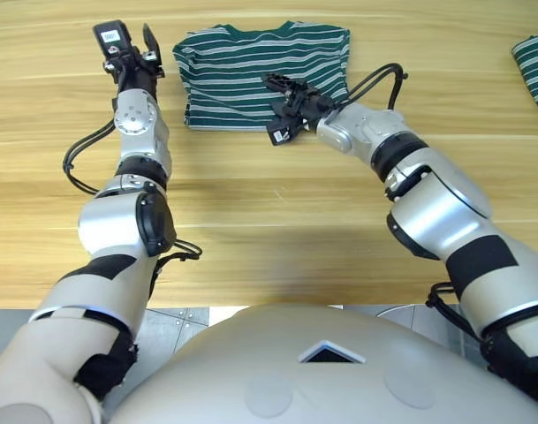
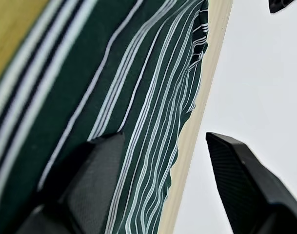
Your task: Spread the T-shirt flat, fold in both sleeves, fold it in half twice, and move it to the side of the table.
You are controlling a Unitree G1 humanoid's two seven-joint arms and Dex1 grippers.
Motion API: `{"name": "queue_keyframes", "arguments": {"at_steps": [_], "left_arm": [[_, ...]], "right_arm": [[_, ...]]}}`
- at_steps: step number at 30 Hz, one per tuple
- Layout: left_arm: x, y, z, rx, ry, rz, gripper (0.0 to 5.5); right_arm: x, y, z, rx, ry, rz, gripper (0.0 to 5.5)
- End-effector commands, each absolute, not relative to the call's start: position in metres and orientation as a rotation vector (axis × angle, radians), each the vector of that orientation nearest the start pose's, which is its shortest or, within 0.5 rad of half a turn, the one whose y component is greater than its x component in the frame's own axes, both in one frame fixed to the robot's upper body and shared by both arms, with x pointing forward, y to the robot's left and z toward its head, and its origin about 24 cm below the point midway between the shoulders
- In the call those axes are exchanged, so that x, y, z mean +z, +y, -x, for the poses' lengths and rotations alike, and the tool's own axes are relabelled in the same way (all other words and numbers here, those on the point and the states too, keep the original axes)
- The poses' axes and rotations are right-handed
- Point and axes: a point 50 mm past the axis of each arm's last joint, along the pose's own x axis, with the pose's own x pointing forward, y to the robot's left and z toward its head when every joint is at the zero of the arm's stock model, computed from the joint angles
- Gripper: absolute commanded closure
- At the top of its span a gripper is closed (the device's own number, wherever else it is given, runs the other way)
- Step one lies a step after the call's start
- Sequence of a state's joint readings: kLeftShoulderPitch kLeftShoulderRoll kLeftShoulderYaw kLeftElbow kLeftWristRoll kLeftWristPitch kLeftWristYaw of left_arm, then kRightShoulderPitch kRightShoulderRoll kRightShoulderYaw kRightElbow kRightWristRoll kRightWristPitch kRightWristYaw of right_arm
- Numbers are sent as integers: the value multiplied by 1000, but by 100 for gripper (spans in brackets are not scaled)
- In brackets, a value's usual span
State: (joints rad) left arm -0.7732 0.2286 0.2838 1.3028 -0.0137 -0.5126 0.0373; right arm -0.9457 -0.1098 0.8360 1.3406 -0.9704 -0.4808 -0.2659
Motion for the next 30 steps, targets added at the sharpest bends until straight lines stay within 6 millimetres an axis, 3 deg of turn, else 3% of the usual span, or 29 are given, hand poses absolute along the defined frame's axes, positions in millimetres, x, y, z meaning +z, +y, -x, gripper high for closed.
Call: {"name": "queue_keyframes", "arguments": {"at_steps": [1, 4, 7, 11, 16, 19, 22, 24, 27, 30], "left_arm": [[49, 211, -361, 172, -25, -54, 245], [50, 210, -361, 164, -32, -60, 245], [50, 211, -361, 161, -33, -72, 245], [55, 212, -364, 154, -41, -86, 245], [58, 214, -363, 130, -58, -129, 245], [61, 219, -362, 127, -79, -161, 245], [70, 213, -364, 47, -137, -246, 245], [74, 188, -361, -206, -221, -324, 245], [63, 154, -349, -521, -250, -500, 245], [39, 145, -340, -704, -139, -821, 245]], "right_arm": [[1, -59, -323, 1026, -464, 1654, 239], [0, -81, -297, 1262, -644, 1559, 239], [16, -119, -265, 1372, -701, 1463, 239], [62, -157, -241, 1169, -728, 1447, 239], [81, -216, -231, 851, -515, 1452, 239], [87, -224, -240, 724, -496, 1453, 239], [96, -216, -240, 664, -567, 1326, 239], [106, -212, -243, 585, -620, 1182, 239], [107, -217, -259, 458, -611, 1137, 239], [102, -212, -264, 459, -608, 1115, 239]]}}
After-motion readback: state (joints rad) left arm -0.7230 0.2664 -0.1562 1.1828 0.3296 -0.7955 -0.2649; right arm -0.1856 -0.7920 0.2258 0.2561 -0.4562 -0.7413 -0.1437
